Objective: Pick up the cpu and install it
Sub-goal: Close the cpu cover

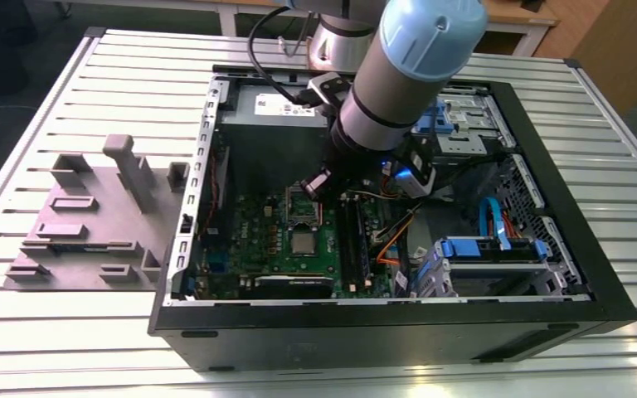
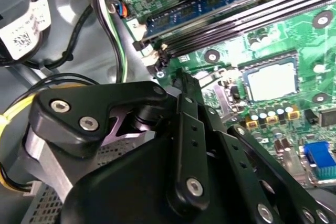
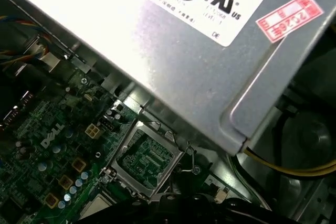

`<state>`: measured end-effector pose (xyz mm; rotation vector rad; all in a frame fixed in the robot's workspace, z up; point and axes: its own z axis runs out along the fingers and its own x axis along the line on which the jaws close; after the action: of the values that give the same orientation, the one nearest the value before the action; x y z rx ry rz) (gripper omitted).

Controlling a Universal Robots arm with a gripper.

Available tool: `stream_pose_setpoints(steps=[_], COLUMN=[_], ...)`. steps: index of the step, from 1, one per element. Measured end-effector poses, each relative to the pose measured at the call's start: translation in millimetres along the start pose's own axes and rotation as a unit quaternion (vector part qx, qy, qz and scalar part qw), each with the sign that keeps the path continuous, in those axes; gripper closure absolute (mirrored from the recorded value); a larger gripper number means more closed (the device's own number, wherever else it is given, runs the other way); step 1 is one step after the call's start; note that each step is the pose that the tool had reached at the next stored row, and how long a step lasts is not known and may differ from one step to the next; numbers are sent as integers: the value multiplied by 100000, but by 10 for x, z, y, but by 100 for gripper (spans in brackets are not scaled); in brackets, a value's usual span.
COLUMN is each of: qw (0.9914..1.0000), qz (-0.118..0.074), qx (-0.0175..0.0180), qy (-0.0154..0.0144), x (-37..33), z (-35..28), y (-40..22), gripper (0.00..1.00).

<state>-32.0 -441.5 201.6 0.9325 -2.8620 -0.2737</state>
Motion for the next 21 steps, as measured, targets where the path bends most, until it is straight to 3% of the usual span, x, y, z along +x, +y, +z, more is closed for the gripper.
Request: stream_pose_setpoints(steps=[21], qw=[100000], qz=[-7], qx=[28], qy=[-29], x=[7], z=[29], y=[23], gripper=[90])
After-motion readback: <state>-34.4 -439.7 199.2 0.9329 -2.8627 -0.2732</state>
